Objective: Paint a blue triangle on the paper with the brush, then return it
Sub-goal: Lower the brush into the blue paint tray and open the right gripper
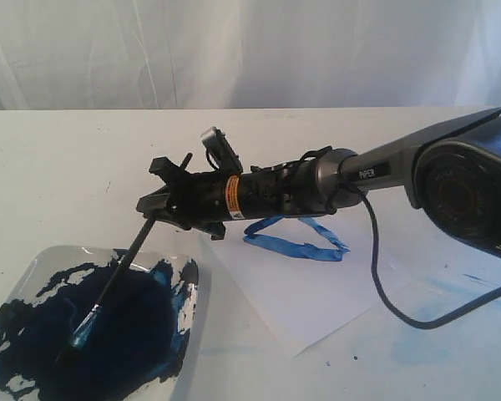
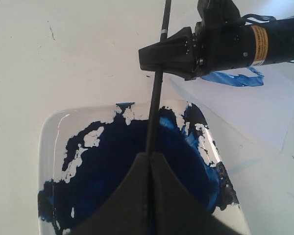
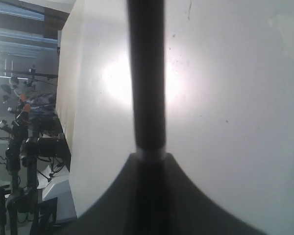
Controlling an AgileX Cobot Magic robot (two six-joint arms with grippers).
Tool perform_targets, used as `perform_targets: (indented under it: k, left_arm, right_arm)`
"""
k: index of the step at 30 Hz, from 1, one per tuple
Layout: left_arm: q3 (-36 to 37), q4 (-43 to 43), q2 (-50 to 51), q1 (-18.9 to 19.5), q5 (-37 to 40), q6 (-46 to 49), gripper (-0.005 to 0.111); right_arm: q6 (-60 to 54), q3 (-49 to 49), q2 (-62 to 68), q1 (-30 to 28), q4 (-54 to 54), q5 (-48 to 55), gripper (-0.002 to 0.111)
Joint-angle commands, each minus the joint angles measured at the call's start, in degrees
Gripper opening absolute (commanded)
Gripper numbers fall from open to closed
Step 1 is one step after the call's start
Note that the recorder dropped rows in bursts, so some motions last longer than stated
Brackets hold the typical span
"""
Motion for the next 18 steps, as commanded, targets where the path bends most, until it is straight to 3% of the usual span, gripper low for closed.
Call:
perform_targets:
  k: [1, 6, 12, 15, 18]
  left_arm:
    - [0.46, -1.70, -0.38, 0.23, 1.20, 0.42, 0.000]
    - [0.46, -1.70, -0.38, 0.23, 1.73, 0.79, 0.000]
    - [0.46, -1.70, -0.38, 0.23, 1.99, 1.12, 0.000]
    - [0.46, -1.70, -0.38, 0.23, 1.99, 1.12, 0.000]
    - [0.46, -3.05, -0.38, 0.23, 1.98, 2.36, 0.000]
  right_arm:
    - [0.24, -0.23, 0.86, 0.10, 0.27, 0.28, 0.000]
    - [0.24, -0.23, 0.86, 0.10, 0.03, 0.75, 0.015]
    - [0.24, -0.23, 0.86, -0.14, 0.03, 1.07, 0.049]
    - [0.24, -0.23, 0.75, -3.18, -0.30, -3.38, 0.066]
    - [0.24, -0.23, -0.33, -7.64, -7.35, -8.75, 0.069]
